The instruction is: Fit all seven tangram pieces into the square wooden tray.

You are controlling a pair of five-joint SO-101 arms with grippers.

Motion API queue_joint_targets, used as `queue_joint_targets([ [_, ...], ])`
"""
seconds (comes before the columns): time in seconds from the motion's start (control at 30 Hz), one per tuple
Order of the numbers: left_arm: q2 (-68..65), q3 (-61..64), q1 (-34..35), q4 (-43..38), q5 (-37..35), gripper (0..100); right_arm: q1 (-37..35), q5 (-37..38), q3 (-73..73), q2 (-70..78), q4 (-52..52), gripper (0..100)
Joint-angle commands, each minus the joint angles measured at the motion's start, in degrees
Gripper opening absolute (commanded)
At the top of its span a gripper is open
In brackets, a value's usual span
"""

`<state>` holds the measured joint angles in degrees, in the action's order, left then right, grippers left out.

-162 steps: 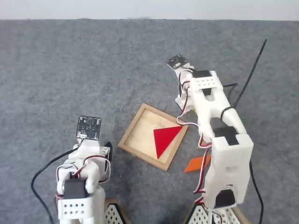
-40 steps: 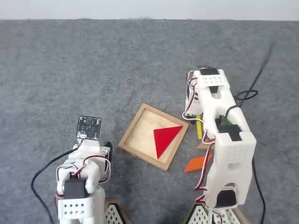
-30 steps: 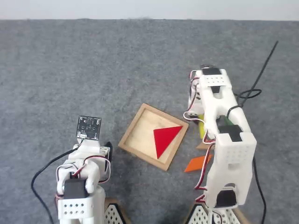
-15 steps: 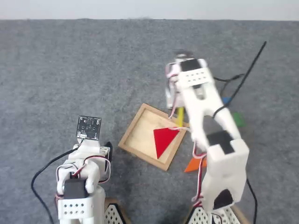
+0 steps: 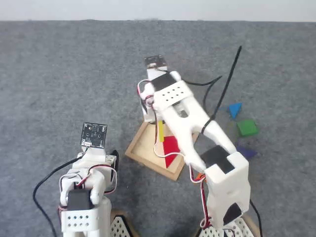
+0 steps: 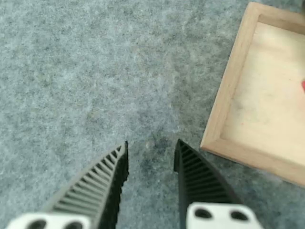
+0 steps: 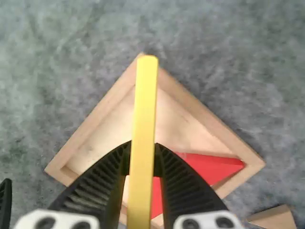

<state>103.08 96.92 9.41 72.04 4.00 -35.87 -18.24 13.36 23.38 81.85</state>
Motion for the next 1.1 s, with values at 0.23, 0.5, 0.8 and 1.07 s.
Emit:
queue_joint_targets([
  [0.23, 1.6, -0.5, -0.1, 0.5, 0.4, 15, -3.0, -2.4, 2.1, 0.5, -1.3, 1.0],
  [0.5, 1.6, -0.5, -0.1, 0.5, 0.4, 15, -4.1, -2.5, 3.7, 3.1, -1.5, 1.0],
  [0.8, 1.6, -0.5, -0.1, 0.5, 0.4, 15, -5.0, 1.5, 3.6, 3.6, -1.4, 20.8],
  [1.07, 1.6, -0.5, -0.1, 0.5, 0.4, 15, -1.4, 1.9, 4.0, 1.4, -1.3, 17.5],
])
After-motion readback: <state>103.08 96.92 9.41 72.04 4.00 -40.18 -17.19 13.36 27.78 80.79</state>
